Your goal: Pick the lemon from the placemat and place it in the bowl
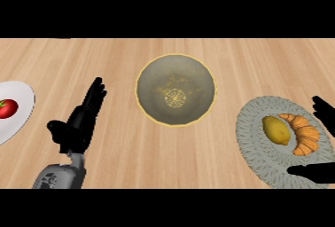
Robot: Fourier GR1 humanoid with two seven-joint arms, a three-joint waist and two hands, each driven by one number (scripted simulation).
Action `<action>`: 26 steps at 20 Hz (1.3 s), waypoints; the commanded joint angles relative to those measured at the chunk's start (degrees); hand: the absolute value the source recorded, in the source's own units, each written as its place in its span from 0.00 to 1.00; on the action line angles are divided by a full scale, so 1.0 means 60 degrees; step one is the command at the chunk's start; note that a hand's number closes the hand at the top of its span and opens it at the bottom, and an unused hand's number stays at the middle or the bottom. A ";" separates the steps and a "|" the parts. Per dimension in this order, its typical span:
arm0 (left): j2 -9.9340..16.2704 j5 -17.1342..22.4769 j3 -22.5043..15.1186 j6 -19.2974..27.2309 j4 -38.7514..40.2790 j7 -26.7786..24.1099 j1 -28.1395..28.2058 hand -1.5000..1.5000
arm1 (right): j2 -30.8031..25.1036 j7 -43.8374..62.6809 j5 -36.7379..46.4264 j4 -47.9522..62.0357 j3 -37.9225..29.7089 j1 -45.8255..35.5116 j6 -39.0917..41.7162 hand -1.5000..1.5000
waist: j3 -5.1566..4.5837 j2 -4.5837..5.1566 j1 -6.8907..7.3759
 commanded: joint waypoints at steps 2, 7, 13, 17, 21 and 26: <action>-0.0067 -0.0243 0.0148 -0.0161 -0.0031 0.0070 -0.0002 0.50 | 0.0675 0.0266 0.0051 -0.0509 -0.0243 0.0016 0.0214 0.00 | -0.0001 -0.0001 0.0005; -0.0481 -0.0447 0.0036 -0.0039 -0.0009 0.0264 -0.0185 0.50 | 0.1048 -0.0282 0.0064 0.0544 -0.0522 -0.0133 0.0605 0.00 | 0.0000 0.0002 0.0011; -0.0420 -0.0546 0.0261 -0.0239 -0.0161 0.0183 0.0043 0.50 | 0.1551 -0.0708 0.0321 0.1443 -0.0619 -0.0564 0.0611 0.00 | 0.0000 0.0003 0.0027; -0.0541 -0.0688 0.0425 -0.0265 0.0414 -0.0174 -0.0180 0.50 | 0.1835 -0.1536 0.0809 0.1955 -0.0519 -0.0372 0.0621 0.00 | 0.0000 0.0007 0.0014; -0.0423 -0.0513 0.0608 -0.0637 0.0432 -0.0345 -0.0031 0.50 | 0.2184 -0.1178 0.1362 0.2455 -0.0133 -0.1030 0.0193 0.00 | -0.0001 0.0008 0.0027; -0.0750 -0.0867 0.0424 -0.0304 0.0919 -0.0493 -0.0465 0.50 | 0.1850 -0.1575 0.2606 0.2801 0.0007 -0.0651 -0.0304 0.00 | -0.0002 0.0015 -0.0014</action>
